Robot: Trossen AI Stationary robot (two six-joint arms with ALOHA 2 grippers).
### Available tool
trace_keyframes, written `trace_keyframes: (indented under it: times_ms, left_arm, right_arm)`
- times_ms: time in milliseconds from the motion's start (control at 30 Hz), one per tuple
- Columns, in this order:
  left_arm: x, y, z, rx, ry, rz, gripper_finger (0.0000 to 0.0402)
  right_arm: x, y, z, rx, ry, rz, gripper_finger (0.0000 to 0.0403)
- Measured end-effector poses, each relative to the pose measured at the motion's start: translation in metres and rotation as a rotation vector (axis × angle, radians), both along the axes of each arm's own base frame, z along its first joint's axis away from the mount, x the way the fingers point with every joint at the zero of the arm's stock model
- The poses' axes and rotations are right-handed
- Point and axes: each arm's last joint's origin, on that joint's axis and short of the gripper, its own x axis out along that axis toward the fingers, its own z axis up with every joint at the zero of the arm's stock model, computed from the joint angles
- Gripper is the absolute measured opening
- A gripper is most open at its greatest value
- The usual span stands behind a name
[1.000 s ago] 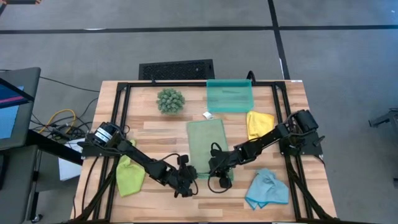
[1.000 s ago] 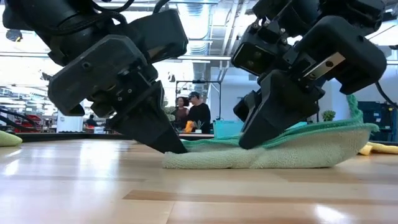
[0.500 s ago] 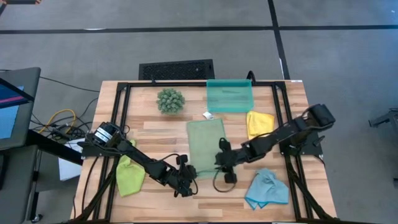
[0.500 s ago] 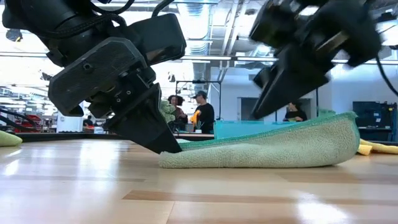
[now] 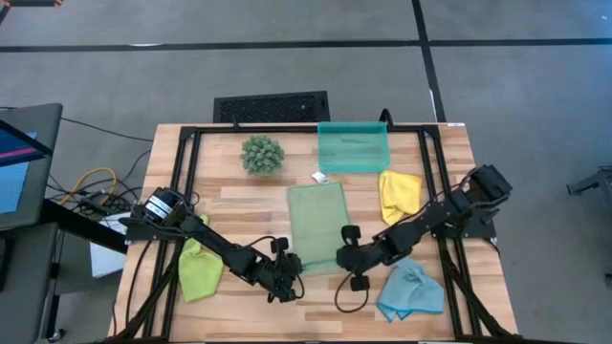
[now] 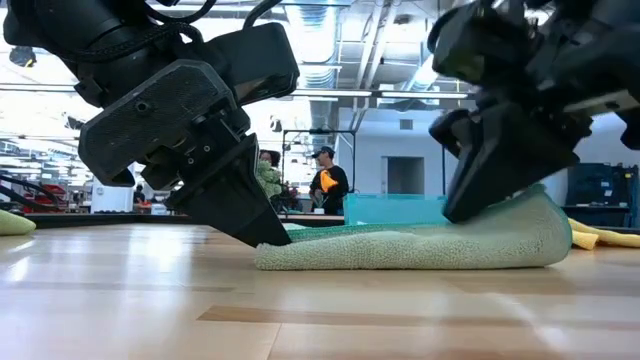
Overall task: Roll microfiber towels into tight, uniform cylinder then place into a basket
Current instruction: Roll the dark green microfiber cloth
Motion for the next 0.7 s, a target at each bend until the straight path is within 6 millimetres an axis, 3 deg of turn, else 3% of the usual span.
trace_keyframes:
  times_ms: [233,367,533,700]
  left_arm:
    - [0.000,0.000,0.000,-0.007,-0.002,0.007,0.0011]
    - [-0.001,0.002,0.003,-0.009,0.006,0.008,0.0037]
    - [-0.008,0.007,0.022,-0.018,0.067,0.058,0.0092]
    - [-0.013,0.007,0.042,-0.030,0.015,0.111,0.0126]
  right_arm:
    - [-0.004,0.001,-0.002,0.013,0.046,0.009,0.0009]
    - [-0.003,0.002,-0.009,0.010,0.072,0.020,0.0013]
    - [0.001,0.003,-0.022,0.010,0.099,0.024,0.0022]
    - [0.002,0.001,-0.024,0.015,0.108,0.026,0.0018]
